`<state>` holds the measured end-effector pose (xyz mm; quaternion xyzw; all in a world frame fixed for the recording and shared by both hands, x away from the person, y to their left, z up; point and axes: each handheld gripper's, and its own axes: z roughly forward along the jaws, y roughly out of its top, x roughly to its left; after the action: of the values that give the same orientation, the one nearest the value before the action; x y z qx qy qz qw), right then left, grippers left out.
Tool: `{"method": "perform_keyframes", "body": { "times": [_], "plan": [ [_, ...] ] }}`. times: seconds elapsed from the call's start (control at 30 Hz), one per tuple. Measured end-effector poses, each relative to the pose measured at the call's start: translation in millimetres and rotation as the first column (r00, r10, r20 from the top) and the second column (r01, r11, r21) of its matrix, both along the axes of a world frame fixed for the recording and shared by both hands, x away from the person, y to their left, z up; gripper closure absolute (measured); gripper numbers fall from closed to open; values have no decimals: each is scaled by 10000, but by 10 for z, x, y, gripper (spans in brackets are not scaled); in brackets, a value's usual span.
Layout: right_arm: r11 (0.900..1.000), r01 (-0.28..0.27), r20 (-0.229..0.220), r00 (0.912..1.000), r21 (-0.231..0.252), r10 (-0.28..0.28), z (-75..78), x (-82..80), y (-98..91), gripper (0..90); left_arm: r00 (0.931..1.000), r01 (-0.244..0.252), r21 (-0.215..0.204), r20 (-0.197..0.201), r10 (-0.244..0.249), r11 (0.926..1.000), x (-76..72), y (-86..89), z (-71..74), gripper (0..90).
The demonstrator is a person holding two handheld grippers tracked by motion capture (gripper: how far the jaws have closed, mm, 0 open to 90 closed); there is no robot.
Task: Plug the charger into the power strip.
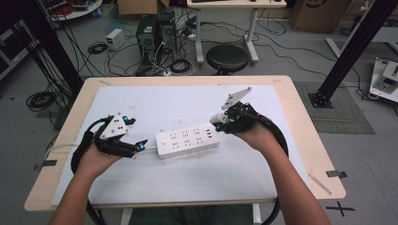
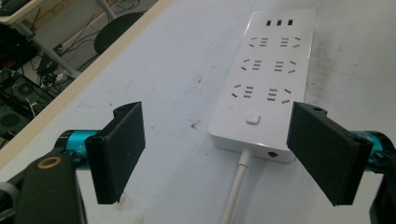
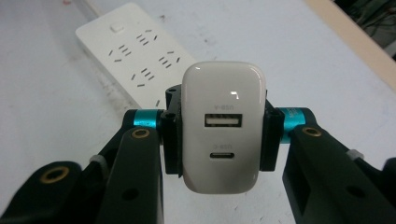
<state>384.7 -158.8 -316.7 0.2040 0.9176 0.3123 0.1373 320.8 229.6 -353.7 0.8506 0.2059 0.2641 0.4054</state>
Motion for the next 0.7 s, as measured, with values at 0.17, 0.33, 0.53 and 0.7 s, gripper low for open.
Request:
{"method": "perform_keyframes", "body": {
  "times": [0.17,0.33,0.53,0.7],
  "plan": [
    [9941,-817,-676,9948,-720,768,-7,186,131,631,9999,57,130,-87,-56,9999,-16,-4,-45,194],
    [9764,-1609,-1186,9824,-1444,1443,-70,347,281,632,9999,-9,78,-122,10,10000,-33,32,-66,194],
    [9478,-2475,-1524,9637,-2009,2193,-140,486,450,632,9998,-82,67,-164,83,9999,-41,87,-81,194],
    [9261,-2988,-1721,9492,-2305,2634,-177,558,569,631,9997,-148,-1,-179,148,9999,-54,124,-101,194]
  ]
}}
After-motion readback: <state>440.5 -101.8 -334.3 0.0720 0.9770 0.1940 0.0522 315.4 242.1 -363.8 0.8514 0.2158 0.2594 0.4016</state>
